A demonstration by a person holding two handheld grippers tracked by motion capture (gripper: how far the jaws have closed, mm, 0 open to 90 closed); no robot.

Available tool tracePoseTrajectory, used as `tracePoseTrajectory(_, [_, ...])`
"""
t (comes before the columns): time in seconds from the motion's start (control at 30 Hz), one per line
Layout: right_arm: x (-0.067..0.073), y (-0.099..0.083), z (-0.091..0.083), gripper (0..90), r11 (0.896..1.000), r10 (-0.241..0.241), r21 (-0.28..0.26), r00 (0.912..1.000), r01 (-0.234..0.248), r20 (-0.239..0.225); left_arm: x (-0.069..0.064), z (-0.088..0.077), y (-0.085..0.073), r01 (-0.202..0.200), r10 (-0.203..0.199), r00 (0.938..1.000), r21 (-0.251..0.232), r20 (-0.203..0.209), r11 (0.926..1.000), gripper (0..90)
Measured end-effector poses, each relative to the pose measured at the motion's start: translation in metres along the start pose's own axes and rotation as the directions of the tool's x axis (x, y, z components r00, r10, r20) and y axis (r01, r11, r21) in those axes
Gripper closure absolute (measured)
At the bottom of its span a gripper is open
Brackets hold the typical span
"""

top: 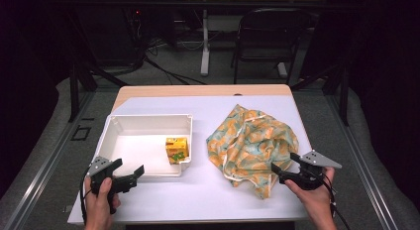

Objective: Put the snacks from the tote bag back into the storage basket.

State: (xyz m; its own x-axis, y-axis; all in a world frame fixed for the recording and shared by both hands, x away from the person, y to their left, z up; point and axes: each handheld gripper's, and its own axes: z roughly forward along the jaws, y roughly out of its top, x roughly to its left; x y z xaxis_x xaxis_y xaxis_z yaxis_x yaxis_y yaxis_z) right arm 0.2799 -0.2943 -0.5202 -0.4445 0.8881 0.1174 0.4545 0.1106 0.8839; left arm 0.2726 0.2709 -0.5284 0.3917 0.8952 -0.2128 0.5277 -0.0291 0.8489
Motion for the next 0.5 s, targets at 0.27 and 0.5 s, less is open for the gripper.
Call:
tracePoseTrajectory(0.27, [-0.004, -0.007, -0.005, 13.5, 1.000, -0.016, 0.025, 0.9996, 0.016, 0.022, 0.005, -0.009, -0.008, -0.006, 0.006, 1.0000, 0.012, -0.006, 0.9999, 9.0])
tracePoseTrajectory(0.5, [-0.013, -0.022, -0.018, 13.5, 0.999, -0.004, 0.050, 0.9993, 0.002, 0.037, 0.008, -0.016, -0.015, -0.013, 0.013, 0.9998, 0.021, -0.012, 0.9997, 9.1])
